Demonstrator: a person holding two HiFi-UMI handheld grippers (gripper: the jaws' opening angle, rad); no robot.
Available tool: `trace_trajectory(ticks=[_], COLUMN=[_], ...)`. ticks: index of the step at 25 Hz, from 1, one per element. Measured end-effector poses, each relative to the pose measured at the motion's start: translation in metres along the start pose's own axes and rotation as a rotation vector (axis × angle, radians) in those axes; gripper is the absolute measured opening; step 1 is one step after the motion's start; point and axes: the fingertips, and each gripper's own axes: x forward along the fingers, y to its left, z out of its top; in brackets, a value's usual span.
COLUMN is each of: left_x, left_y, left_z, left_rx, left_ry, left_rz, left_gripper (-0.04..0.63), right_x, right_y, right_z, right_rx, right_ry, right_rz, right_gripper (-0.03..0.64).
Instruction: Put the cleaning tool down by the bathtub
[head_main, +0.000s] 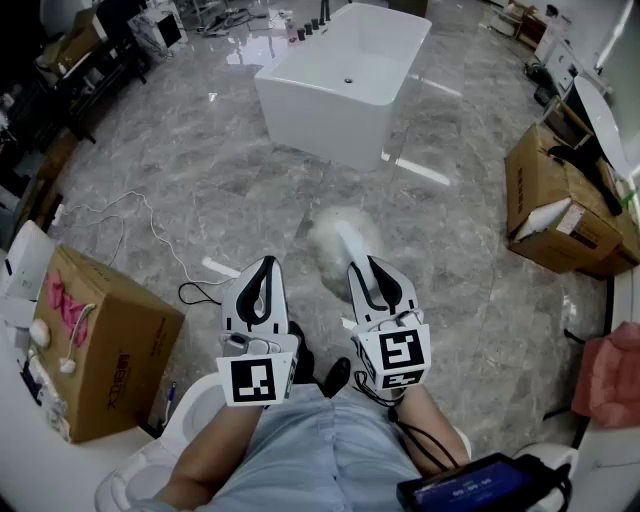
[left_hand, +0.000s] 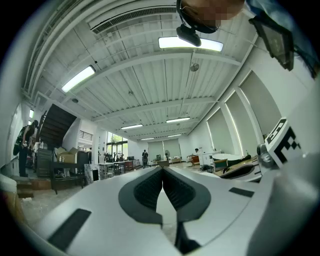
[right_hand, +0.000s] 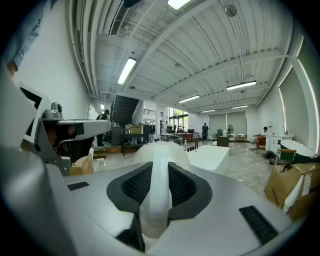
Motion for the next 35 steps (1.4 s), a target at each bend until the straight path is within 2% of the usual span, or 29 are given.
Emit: trace_trajectory(ticks=[11, 22, 26, 29, 35], left_x=[-0.002, -0.001, 0.017, 0.037, 0.099], left_y=[0.002, -0.006, 0.003, 0.011, 0.03], left_z=[-0.003, -0.02, -0.027, -0.035, -0.045], left_rx=[0.014, 0.023, 0.0, 0.012, 0.021], left_ry=[0.007, 0.039, 0.046, 0.059, 0.079], left_rz=[0.002, -0.005, 0.003, 0.001, 0.011], left_gripper=[0.017, 0.017, 0.017, 0.017, 0.017], right_x=[-0.003, -0.01, 0.009, 0.029, 0.086], right_y=[0.0, -0.028, -0.04, -0.05, -0.079], right_z=[0.0, -0.022, -0.026, -0.03, -0.024], right_rx=[-0.006, 0.026, 0.035, 0.043, 0.055], right_ry=[0.001, 0.044, 0.06, 0.077, 0.083], right_rz=[-0.005, -0.06, -0.071, -0.074, -0.07], right_gripper=[0.101, 0.101, 0.101, 0.101, 0.101])
